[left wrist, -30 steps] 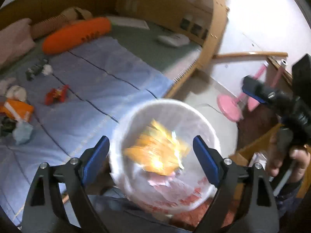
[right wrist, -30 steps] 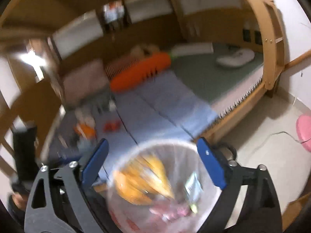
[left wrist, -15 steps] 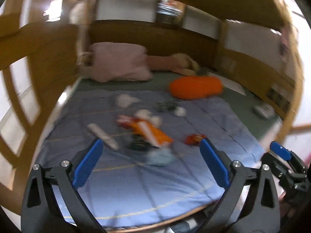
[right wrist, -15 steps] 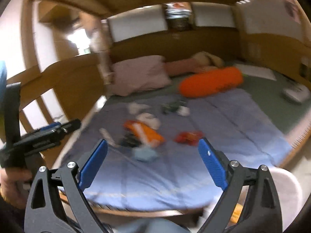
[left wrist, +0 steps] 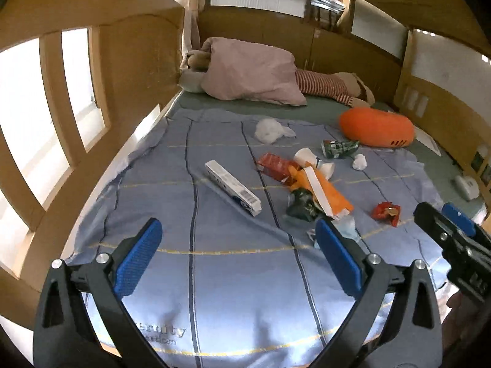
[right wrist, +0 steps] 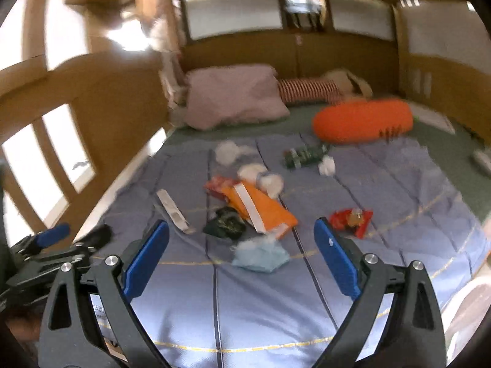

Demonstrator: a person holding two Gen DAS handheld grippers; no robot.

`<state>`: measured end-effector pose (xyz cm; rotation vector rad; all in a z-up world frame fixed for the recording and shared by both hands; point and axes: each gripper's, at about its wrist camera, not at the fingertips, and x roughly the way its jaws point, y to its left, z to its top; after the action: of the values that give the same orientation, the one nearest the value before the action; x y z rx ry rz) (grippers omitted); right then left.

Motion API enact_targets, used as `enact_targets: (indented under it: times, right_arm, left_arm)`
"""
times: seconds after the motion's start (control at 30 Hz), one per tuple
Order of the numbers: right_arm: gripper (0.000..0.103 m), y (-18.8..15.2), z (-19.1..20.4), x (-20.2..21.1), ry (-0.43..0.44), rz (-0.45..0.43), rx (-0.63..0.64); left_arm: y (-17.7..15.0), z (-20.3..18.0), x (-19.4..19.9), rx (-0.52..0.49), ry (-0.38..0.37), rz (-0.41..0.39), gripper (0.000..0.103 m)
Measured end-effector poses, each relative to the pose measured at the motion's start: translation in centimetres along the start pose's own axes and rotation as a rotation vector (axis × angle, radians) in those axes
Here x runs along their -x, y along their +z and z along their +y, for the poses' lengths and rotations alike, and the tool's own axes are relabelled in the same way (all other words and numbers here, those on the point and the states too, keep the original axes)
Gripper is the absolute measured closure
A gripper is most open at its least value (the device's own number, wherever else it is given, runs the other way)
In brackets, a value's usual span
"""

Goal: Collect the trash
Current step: 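Move both tools back over the remaining trash, then grasp the green wrapper with the left tool while the right grasps the white tissue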

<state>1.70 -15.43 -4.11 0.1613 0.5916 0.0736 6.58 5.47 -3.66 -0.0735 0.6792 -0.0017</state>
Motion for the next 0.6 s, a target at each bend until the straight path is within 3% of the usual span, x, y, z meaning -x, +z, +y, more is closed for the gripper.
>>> enact_targets:
  times: [0.17,0.27,0.33,0.43,0.6]
  right_arm:
    - [0.01,0.5,-2.0,-1.2,-0.041,-0.014,-0.075]
    - [0.01,1.6,-3.2,-2.9,-0.071,0.033,-0.076]
    - [0.01,3.5,-4.3,-5.0,-0.12,0.038,-0.003]
    - [0.01,7.0,-6.4,-10.7,-0.24,0.108,0.154]
    - [0.02,11.1,-14.1,-20.8,-0.249,0.252,-0.004]
  left_arm:
    - [0.1,-1.9,-1.4,0.013,0.029,0.026,0.003]
    - [0.2,-1.2,-2.8,0.068,-0.014,0.023,0.003]
    - [1.3,-0.9,-4.7,0.103,-0.057,0.052,0.004]
    - [4.0,-3.4,-7.6,-0.019,-0.064,0.07,0.004]
    - [9.4,-9.3,-14.6,-0.12,-0.204,0.142,0.004]
